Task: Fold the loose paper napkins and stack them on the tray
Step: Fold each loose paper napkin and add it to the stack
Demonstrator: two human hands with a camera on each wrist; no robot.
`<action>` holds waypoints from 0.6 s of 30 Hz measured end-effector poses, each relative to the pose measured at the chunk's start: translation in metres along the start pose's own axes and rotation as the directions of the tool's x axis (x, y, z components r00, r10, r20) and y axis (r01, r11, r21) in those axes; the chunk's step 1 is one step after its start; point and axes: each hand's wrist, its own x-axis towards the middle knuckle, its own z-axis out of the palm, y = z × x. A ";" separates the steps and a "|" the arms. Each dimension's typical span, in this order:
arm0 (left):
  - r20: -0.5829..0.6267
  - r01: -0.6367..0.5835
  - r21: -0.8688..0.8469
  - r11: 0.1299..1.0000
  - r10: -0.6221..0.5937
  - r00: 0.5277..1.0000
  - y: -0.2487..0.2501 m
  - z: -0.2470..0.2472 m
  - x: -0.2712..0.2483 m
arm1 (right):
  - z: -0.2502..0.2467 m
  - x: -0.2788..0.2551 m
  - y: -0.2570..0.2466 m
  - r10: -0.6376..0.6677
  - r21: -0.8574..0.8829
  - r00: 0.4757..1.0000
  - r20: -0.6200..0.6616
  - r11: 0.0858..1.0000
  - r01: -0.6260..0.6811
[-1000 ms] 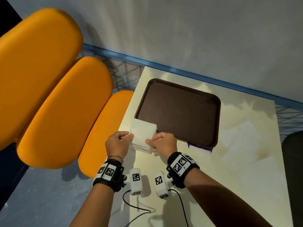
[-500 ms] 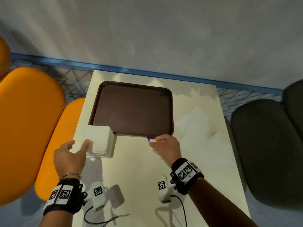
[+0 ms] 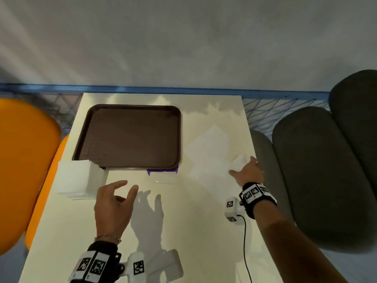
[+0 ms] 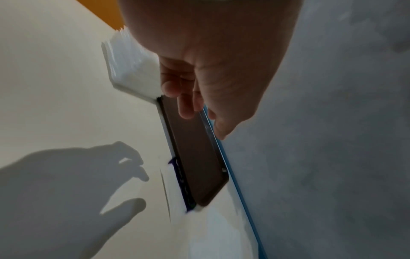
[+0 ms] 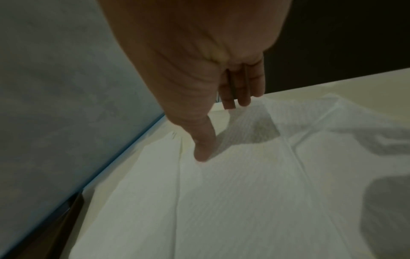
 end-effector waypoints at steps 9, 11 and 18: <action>0.279 0.006 -0.033 0.999 0.003 0.960 0.040 0.078 -0.060 | -0.023 0.000 0.022 -0.209 0.420 0.963 0.169 0.899 0.122; 0.372 0.024 -0.066 0.998 0.002 0.928 0.052 0.091 -0.068 | -0.037 -0.018 0.024 -0.284 0.581 0.918 0.276 0.811 0.076; 0.611 -0.009 -0.294 0.956 0.195 0.767 0.113 0.115 -0.083 | -0.105 -0.095 0.026 -0.566 0.763 0.677 0.470 0.646 0.010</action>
